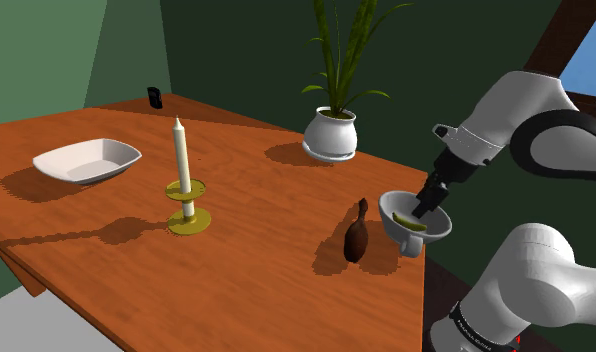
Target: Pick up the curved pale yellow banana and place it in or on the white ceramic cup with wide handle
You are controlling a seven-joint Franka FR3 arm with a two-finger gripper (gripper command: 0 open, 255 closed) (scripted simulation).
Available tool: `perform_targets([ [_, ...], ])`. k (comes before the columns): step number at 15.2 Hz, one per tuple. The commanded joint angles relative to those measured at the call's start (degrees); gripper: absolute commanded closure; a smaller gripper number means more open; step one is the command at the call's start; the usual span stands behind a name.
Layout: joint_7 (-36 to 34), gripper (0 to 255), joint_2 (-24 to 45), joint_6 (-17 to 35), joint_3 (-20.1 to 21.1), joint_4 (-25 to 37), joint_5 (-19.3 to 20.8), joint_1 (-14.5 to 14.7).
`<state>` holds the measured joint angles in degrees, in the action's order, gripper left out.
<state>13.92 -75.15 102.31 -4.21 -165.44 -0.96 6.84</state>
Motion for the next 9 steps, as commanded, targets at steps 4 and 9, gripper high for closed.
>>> perform_targets([
  [4, 0.0, 0, 0.5, -5.5, -0.1, 6.0, 0.1, 0.0],
  [9, 0.0, 0, 0.7, -6.9, -0.1, 7.6, 0.1, 0.0],
])
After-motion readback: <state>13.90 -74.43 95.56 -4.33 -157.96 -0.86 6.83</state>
